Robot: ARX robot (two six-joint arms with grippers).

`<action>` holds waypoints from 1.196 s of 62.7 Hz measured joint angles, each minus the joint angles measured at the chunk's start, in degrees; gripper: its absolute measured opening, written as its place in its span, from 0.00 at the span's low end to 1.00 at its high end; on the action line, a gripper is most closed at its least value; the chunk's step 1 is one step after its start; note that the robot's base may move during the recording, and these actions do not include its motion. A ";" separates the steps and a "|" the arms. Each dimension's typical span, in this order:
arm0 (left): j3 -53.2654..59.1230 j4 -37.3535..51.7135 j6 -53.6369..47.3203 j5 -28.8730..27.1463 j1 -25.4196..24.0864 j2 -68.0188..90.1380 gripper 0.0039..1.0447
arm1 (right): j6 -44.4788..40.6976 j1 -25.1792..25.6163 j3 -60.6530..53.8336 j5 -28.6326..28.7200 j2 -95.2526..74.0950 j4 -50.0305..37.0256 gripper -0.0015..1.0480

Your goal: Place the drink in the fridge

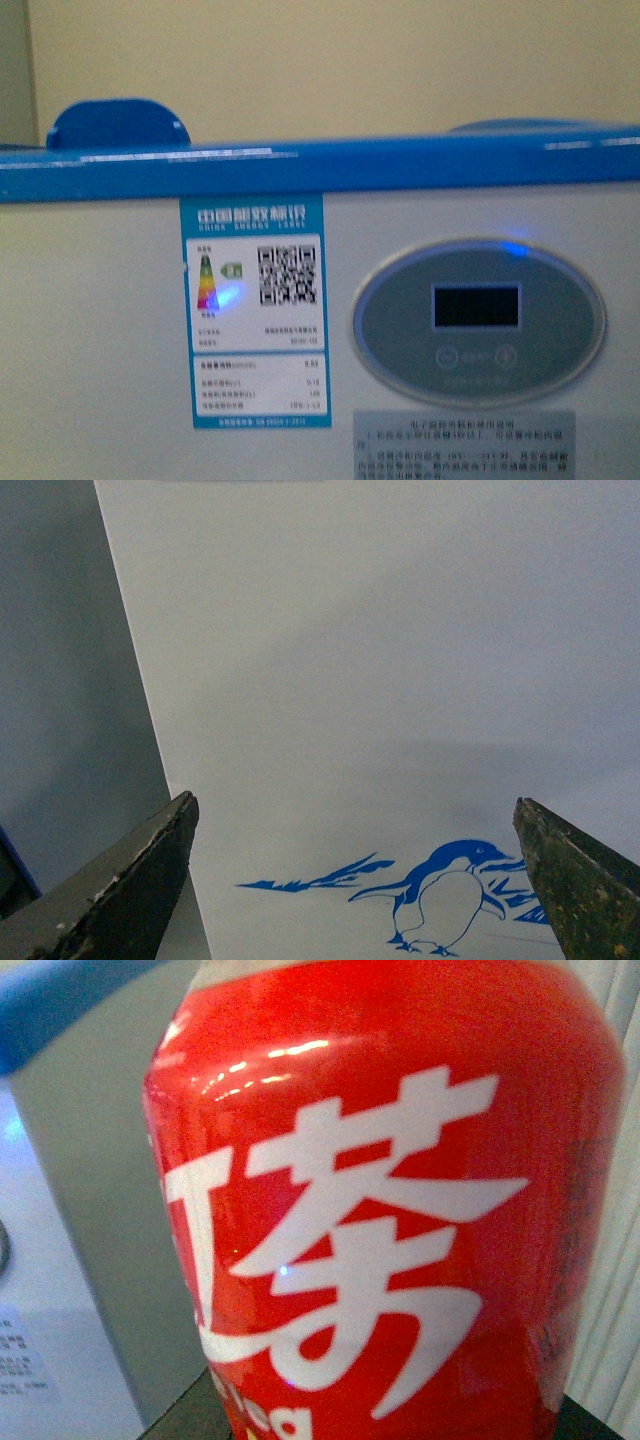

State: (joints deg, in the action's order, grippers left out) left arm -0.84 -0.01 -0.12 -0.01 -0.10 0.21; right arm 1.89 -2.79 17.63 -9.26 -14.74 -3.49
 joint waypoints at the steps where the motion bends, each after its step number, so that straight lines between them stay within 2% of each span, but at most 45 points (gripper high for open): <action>1: 0.00 0.00 0.00 0.00 0.00 0.00 0.92 | 0.00 0.00 0.00 0.02 0.00 0.00 0.35; 75: 0.00 0.00 0.00 -0.02 0.00 0.00 0.92 | 0.00 0.00 0.04 0.00 0.00 -0.02 0.35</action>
State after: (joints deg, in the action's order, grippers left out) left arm -0.84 -0.01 -0.12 -0.03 -0.10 0.21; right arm 1.89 -2.79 17.67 -9.26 -14.74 -3.51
